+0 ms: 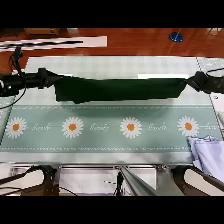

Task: Fold the shirts.

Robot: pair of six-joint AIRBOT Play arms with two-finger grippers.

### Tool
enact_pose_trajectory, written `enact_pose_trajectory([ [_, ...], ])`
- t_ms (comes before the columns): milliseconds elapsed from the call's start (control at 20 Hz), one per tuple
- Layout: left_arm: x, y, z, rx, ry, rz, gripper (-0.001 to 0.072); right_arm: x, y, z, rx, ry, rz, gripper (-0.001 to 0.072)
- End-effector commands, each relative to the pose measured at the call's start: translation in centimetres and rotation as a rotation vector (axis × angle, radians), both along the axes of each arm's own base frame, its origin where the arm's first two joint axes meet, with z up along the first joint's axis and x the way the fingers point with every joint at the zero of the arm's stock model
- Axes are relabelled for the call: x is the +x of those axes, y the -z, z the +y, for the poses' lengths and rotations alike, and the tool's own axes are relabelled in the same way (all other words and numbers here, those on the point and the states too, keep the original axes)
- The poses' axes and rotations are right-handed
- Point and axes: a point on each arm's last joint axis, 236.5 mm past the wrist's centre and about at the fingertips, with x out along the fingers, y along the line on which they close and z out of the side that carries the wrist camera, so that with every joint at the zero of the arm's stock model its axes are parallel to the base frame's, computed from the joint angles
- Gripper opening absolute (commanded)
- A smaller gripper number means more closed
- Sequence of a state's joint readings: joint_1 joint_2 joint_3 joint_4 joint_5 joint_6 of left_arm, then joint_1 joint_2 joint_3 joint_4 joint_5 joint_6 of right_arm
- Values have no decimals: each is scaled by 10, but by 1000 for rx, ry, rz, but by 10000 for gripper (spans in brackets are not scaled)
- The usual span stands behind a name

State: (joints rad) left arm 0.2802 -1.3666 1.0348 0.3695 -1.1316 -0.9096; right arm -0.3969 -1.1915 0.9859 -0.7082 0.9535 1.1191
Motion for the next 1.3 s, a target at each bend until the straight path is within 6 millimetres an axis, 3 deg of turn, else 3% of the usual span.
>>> enact_pose_trajectory([
  [0,35,17,6,-20,-22,23,22,43,19,-4,-10,41,1,25],
  [300,71,60,13,-69,-22,119,22,78,60,-7,-5,50,52,25],
  [600,75,95,14,-83,-21,181,24,92,107,0,-30,74,91,26],
  [800,78,109,18,-74,-40,194,26,99,123,-9,-49,112,95,28],
  [850,80,111,19,-68,-49,191,61,99,123,-10,-54,114,92,99],
  [900,82,112,21,-65,-58,190,252,101,122,-11,-54,118,84,332],
  [950,83,111,24,-68,-64,187,550,100,118,-14,-57,118,79,457],
  [1000,83,105,28,-78,-59,184,706,98,112,-22,-76,113,68,485],
  [1150,74,77,51,-138,-14,170,675,84,84,-72,-145,192,59,485],
  [1250,60,63,63,-187,13,202,573,59,84,-98,-148,231,140,487],
])
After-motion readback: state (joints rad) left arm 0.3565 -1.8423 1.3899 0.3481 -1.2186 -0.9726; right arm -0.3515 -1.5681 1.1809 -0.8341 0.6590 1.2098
